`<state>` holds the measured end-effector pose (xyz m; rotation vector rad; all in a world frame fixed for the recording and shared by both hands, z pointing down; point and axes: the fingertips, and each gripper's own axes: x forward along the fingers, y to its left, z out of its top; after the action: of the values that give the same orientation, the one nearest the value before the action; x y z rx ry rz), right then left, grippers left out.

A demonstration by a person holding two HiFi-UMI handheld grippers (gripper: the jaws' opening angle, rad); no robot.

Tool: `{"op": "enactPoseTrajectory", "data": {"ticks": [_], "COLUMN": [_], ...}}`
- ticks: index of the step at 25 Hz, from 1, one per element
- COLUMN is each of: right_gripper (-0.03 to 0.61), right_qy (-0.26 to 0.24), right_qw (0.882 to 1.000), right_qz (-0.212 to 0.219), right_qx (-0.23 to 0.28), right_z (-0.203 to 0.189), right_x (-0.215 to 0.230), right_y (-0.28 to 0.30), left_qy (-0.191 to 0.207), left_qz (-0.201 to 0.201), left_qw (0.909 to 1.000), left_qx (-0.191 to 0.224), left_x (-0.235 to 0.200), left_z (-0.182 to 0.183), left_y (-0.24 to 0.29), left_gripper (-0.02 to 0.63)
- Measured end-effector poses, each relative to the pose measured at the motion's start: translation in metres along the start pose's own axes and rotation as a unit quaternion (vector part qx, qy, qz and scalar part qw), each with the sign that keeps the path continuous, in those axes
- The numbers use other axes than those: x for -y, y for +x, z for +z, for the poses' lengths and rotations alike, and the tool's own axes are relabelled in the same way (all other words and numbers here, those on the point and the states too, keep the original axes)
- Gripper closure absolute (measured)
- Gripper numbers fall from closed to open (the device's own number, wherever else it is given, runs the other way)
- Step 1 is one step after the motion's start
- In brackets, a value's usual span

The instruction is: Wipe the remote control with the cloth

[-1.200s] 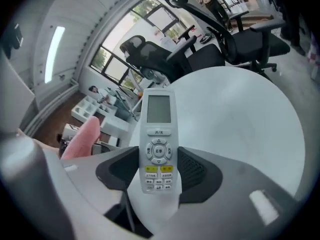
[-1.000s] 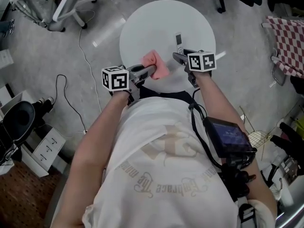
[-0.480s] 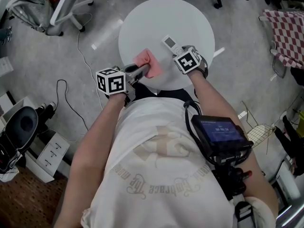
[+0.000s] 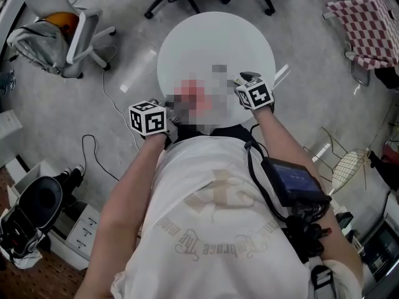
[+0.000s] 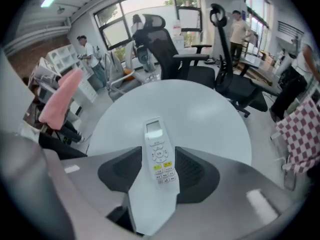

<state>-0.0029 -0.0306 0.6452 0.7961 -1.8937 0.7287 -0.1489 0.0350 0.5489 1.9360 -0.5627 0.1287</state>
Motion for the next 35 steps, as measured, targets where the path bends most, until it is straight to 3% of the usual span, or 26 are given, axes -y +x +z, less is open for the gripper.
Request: {"op": "enactPoseTrajectory", "data": {"ticks": [4,9,14,18,24,35], "right_gripper": [0.415,0.514,0.574,0.572,0.572,0.572], "right_qy": [0.078,0.129,0.131,0.134,0.139,0.152], "right_qw": [0.994,0.976,0.958,0.944,0.931,0.925], "right_qz": [-0.012,-0.043,-0.054,-0.055,-0.068,-0.072], "right_qx": [0.081,0.168,0.249,0.295,0.331,0.342], "right_z": [0.015,0.031,0.041,0.045,0.039,0.023], "right_x": [0.005,0.013,-0.004,-0.022,-0.030,-0.028], "right_y": [-0.040,-0.089,-0.127,-0.149,-0.173,-0.188], "left_qy": [0.039,0.083,0.125,0.156,0.180,0.212], "left_qz": [-0.021,-0.031,-0.034,-0.036,-0.050,-0.068], "left_qw": [0.9989,0.9959,0.9914,0.9868,0.9817,0.9734], "left_qx": [-0.015,-0.019,-0.019,-0.021,-0.035,-0.055], "left_x": [0.008,0.016,0.021,0.029,0.038,0.060], "left_z": [0.013,0.036,0.050,0.058,0.058,0.055], "left_y": [0.000,-0.003,-0.009,-0.012,-0.007,0.010], "left_gripper": [0.594,0.594,0.594,0.594,0.594,0.594]}}
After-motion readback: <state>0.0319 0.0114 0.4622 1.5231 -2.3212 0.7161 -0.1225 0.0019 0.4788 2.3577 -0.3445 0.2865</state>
